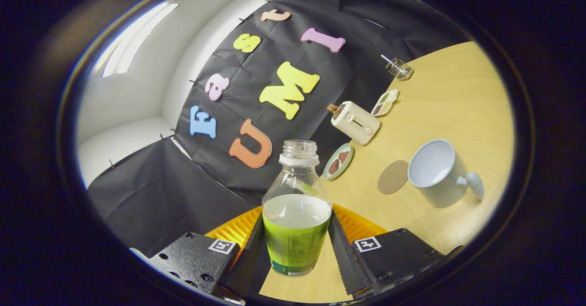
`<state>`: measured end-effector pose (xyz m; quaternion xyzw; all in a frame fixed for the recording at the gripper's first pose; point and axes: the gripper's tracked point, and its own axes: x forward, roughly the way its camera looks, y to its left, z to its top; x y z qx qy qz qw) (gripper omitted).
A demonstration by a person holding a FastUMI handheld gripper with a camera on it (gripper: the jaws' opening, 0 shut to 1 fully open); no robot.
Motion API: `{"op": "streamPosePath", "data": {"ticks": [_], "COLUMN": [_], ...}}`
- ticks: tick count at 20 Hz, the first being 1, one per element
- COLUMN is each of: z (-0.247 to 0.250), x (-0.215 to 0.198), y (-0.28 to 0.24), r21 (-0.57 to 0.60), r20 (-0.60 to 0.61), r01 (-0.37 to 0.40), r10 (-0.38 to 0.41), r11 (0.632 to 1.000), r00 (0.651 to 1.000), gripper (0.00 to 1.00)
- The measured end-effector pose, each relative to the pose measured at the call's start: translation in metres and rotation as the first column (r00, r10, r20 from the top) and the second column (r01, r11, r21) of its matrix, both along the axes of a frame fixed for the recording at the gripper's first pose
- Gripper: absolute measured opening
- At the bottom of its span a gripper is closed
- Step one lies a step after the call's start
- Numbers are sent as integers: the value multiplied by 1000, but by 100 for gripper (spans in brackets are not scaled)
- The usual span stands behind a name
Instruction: Take the bottle from table, then pour the juice into the cup, finally place the bottle on the coaster
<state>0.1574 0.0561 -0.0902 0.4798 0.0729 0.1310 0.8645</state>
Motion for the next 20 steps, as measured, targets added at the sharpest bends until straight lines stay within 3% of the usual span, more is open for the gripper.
{"op": "streamPosePath", "data": {"ticks": [6, 11, 18, 20], "z": [-1, 18, 9, 8], "x": [5, 10, 14, 16], "y": [-7, -25, -27, -29], "r21": [194, 436, 518, 578], "r20": [-78, -59, -100, -105], "r01": [8, 6, -18, -18], "r10": [7, 21, 82, 97], "r11": [981, 900, 855, 816], "r00": [997, 998, 992, 990], "gripper": [79, 79, 79, 79]}}
